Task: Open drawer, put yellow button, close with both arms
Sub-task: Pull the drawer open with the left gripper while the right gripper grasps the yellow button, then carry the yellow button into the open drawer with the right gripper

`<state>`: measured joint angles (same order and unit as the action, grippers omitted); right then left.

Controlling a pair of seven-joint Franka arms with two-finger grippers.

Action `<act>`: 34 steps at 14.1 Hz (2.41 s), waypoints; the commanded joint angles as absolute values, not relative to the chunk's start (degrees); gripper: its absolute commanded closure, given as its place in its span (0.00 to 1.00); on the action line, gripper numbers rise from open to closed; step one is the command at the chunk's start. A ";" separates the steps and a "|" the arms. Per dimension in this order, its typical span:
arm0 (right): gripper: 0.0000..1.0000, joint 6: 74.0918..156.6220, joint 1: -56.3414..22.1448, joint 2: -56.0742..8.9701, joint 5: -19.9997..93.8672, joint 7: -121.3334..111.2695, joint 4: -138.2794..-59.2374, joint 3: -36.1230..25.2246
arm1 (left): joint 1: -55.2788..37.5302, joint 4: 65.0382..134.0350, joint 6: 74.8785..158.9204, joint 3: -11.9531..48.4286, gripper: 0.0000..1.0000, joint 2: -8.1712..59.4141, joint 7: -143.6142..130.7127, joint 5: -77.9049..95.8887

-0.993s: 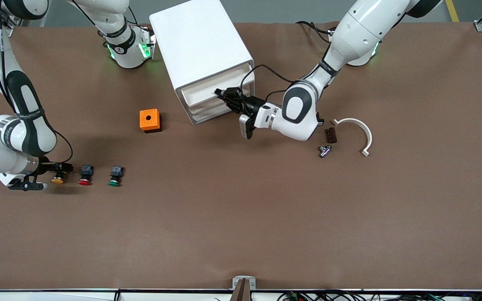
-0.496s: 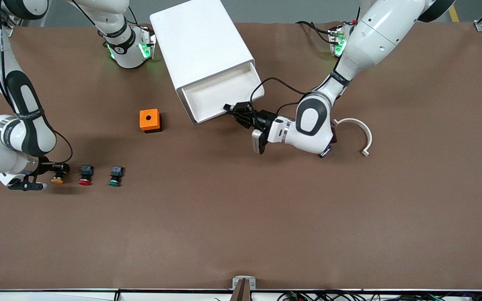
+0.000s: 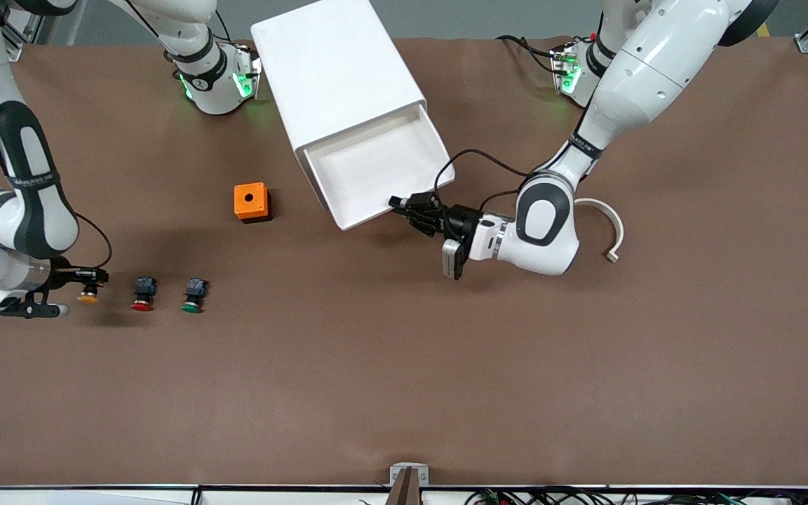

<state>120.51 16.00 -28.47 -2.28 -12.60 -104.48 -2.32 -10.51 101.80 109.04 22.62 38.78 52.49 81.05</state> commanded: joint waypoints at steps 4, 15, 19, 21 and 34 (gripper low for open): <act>0.73 106.01 10.11 -16.36 -1.67 1.30 -105.64 -2.11 | -7.83 99.68 107.15 22.32 0.00 37.97 37.39 70.60; 0.71 86.33 -8.68 -5.80 3.15 36.17 -100.47 -2.02 | -1.41 81.04 96.77 22.32 0.00 37.09 6.26 33.43; 0.71 85.25 -17.90 -4.92 10.44 53.30 -98.00 -2.02 | -1.85 77.27 96.77 22.76 0.00 34.98 1.76 19.82; 0.71 86.91 -23.61 -5.10 12.82 63.15 -97.12 -2.02 | -1.67 76.73 96.94 22.68 0.00 34.37 1.85 13.47; 0.73 112.75 -45.78 -13.26 15.29 98.51 -97.38 -2.02 | -1.41 76.64 101.42 21.54 0.00 31.90 2.46 0.00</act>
<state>111.07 -44.42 -12.00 14.28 96.28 -98.17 -1.30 -1.48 76.07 100.31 22.14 32.64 2.50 1.13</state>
